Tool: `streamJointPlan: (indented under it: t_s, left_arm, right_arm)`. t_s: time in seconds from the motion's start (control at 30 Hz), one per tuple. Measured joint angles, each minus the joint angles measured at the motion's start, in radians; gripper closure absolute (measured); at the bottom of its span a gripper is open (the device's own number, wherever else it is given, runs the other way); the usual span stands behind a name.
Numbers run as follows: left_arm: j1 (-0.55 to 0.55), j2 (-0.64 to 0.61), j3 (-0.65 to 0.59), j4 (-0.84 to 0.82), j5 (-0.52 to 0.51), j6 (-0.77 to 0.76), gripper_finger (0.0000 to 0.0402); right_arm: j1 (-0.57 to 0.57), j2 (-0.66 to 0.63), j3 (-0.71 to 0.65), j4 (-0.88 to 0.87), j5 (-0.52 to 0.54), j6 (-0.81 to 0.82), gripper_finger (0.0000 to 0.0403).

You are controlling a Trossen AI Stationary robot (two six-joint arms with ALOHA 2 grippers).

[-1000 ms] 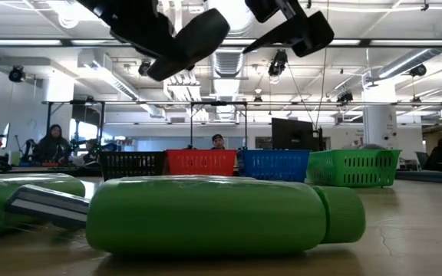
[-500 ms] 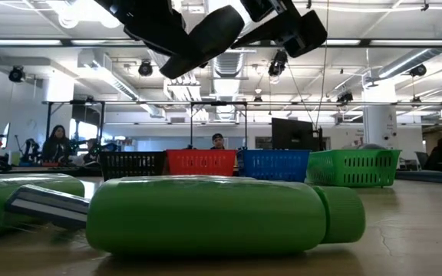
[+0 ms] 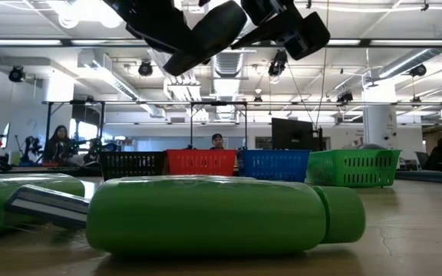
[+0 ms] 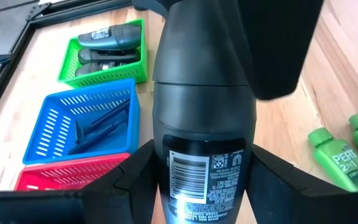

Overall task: Pick & Place Travel size toiletries
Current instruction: Put the black deodorant into the green basket

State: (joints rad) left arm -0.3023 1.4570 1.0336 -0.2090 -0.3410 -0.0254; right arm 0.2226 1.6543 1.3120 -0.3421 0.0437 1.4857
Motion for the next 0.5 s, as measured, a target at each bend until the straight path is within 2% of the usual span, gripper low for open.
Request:
streamJointPlan:
  t_s: [0.27, 0.5]
  left_arm:
    - [0.0, 0.0, -0.001, 0.018, 0.001, 0.006, 0.0203]
    - [0.0, 0.0, -0.002, 0.018, 0.004, 0.006, 0.0203]
  right_arm:
    - [-0.003, 0.0, -0.005, -0.001, 0.002, 0.003, 0.0146]
    - [-0.005, 0.0, -0.006, 0.0, 0.019, 0.003, 0.02]
